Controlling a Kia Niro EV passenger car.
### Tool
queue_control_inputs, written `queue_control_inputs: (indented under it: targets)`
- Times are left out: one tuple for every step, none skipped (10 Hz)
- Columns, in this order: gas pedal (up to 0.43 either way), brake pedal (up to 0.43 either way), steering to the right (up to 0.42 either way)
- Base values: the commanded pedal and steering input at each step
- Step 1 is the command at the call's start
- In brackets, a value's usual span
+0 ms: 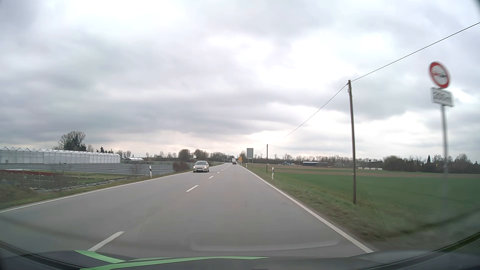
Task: Follow the waypoints while adhering to traffic rules and regulations
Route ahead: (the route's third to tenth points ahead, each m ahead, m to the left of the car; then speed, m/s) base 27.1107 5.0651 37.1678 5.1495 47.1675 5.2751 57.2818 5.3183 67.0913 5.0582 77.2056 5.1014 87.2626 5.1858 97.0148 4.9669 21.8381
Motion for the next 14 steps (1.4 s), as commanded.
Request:
queue_control_inputs:
  targets:
    - [0.189, 0.0, -0.001]
    - [0.189, 0.0, -0.001]
    - [0.189, 0.0, -0.001]
    - [0.189, 0.0, -0.001]
    - [0.189, 0.0, -0.001]
    - [0.189, 0.0, 0.0]
    - [0.189, 0.0, 0.0]
    - [0.189, 0.0, 0.0]
    - [0.189, 0.0, 0.0]
    - [0.189, 0.0, 0.0]
    - [0.189, 0.0, 0.0]
    - [0.189, 0.0, 0.0]
    - [0.189, 0.0, 0.0]
    - [0.189, 0.0, 0.0]
